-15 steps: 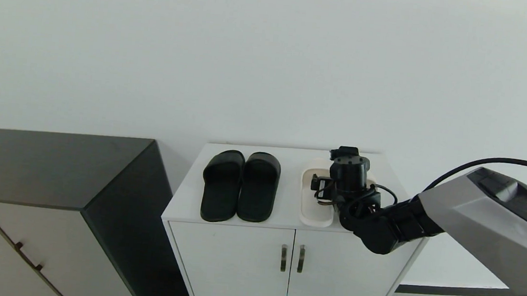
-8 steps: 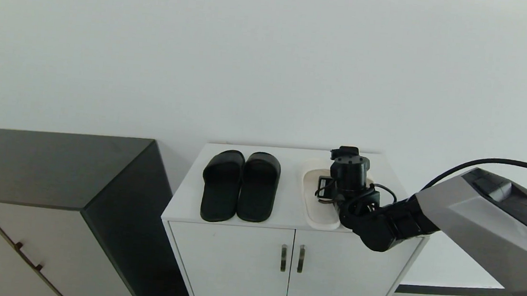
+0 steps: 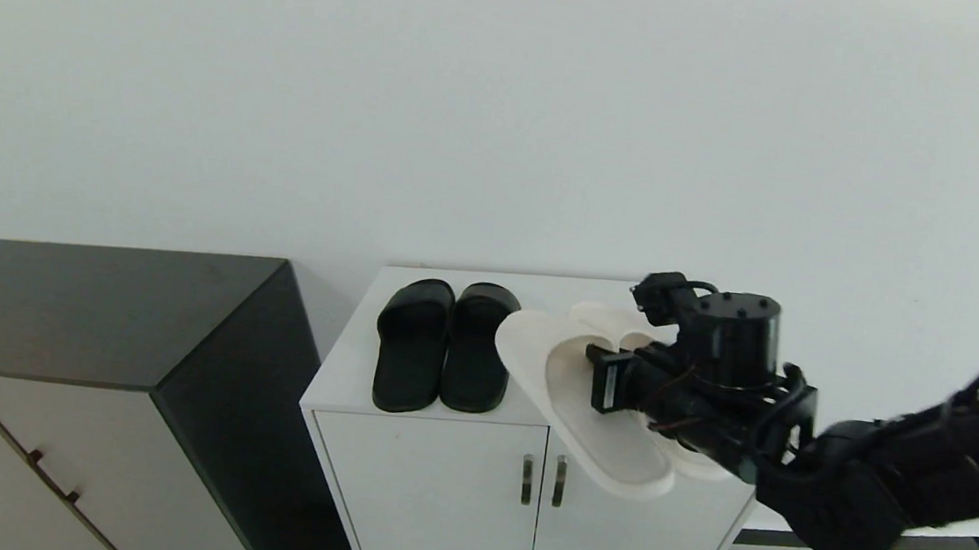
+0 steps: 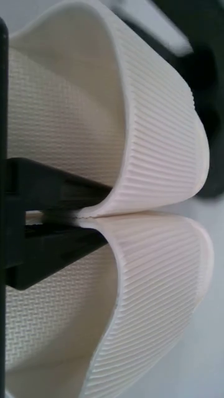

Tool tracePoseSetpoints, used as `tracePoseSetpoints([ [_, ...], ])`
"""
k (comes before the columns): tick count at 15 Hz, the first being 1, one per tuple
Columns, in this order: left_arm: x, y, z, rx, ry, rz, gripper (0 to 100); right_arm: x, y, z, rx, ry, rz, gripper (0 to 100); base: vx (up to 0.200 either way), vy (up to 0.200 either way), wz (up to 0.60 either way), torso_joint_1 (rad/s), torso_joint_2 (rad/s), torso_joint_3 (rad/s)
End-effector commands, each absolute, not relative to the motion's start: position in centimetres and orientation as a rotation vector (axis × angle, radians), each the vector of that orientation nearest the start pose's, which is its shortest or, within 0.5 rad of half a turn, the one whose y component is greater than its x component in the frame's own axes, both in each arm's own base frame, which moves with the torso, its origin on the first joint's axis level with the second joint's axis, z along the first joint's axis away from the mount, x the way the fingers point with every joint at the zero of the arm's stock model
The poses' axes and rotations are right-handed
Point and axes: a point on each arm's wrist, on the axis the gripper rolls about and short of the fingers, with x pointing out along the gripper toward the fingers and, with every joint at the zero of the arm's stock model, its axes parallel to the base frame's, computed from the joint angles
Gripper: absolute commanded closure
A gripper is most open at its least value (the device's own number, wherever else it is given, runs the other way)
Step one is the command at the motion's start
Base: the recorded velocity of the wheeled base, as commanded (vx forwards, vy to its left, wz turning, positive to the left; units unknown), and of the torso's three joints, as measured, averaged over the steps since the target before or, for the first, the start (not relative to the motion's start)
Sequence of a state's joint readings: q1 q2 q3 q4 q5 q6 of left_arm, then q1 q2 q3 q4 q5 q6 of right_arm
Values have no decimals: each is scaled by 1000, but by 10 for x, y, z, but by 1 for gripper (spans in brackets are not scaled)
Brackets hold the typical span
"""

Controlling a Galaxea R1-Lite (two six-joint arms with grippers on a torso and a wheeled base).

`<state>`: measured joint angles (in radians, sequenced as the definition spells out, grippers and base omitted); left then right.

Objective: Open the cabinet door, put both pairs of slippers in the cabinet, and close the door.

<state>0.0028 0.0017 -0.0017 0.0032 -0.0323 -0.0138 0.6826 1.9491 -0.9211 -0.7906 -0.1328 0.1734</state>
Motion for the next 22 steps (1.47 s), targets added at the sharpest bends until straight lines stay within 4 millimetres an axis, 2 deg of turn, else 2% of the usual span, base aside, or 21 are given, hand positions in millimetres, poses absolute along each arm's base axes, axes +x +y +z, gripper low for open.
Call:
tracePoseSetpoints([
  [1, -23, -1, 76, -15, 3, -29, 0, 207, 191, 172, 95, 254, 759, 100, 0, 0, 0, 0, 0, 0],
  [2, -23, -1, 76, -14, 3, -29, 0, 196, 183, 170, 95, 267, 778, 100, 0, 0, 0, 0, 0, 0],
  [4, -23, -1, 76, -9, 2, -31, 0, 183, 180, 168, 93, 285, 862, 100, 0, 0, 0, 0, 0, 0],
  [6, -23, -1, 76, -11, 3, -31, 0, 177, 182, 165, 89, 301, 906, 100, -200, 0, 0, 0, 2, 0],
  [10, -23, -1, 76, -11, 3, -32, 0, 173, 181, 158, 79, 330, 921, 100, -200, 0, 0, 3, 2, 4],
  [18, -23, -1, 76, -12, 3, -31, 0, 172, 176, 148, 88, 341, 936, 100, 0, 0, 0, 0, 0, 0],
  [22, -23, -1, 76, -12, 5, -32, 0, 172, 174, 144, 87, 343, 931, 100, 0, -200, 0, 1, 2, 2],
])
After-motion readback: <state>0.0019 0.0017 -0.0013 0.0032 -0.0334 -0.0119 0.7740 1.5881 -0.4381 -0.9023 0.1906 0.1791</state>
